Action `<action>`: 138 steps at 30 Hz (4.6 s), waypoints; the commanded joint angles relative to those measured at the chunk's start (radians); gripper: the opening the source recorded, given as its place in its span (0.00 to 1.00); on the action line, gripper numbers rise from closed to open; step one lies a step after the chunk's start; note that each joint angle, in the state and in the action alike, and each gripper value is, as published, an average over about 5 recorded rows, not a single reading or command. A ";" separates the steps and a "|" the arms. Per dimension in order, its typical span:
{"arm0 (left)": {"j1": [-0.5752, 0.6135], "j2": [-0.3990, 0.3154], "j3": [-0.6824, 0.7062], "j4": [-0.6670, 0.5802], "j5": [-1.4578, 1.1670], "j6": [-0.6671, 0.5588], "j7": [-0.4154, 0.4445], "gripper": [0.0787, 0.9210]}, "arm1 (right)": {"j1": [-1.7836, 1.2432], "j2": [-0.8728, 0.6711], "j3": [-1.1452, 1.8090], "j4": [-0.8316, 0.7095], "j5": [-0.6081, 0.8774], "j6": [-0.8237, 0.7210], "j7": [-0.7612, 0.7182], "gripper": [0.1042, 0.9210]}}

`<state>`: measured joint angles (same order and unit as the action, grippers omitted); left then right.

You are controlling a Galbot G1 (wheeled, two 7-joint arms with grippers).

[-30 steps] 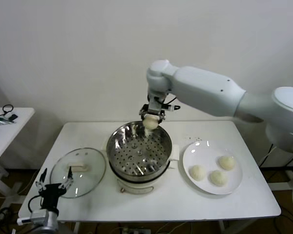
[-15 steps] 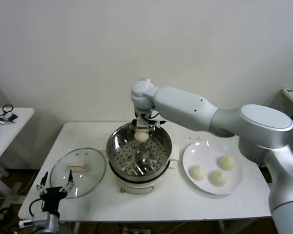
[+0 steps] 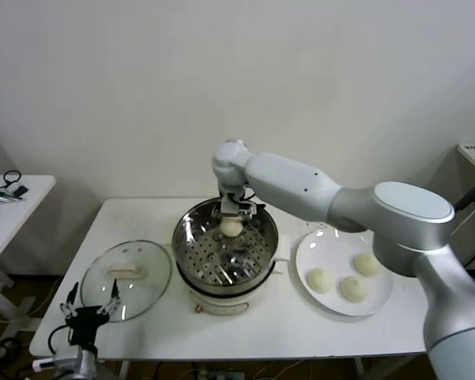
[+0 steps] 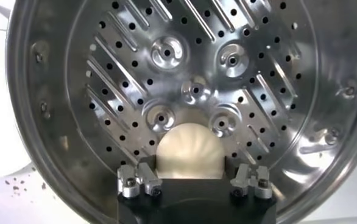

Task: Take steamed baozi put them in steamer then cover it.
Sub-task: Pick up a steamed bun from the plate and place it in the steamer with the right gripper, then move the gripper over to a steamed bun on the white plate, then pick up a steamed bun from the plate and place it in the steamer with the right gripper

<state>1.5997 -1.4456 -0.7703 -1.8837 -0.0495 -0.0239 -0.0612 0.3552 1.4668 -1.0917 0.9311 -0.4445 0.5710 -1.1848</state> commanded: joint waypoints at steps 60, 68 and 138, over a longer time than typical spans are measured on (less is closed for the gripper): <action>0.064 -0.020 -0.040 -0.078 -0.026 -0.008 0.000 0.88 | -0.118 -0.798 -0.189 0.392 0.717 -0.828 0.125 0.88; 0.064 -0.024 -0.041 -0.067 -0.027 -0.010 -0.001 0.88 | -0.169 -0.739 -0.131 0.311 0.685 -0.817 0.140 0.88; 0.119 -0.034 -0.002 -0.085 -0.008 -0.031 0.005 0.88 | 0.565 -0.583 -0.459 0.282 1.184 -0.789 0.094 0.72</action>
<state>1.7183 -1.4823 -0.7760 -1.9619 -0.0569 -0.0552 -0.0570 0.5651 0.8029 -1.3590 1.2001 0.4934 -0.2125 -1.0840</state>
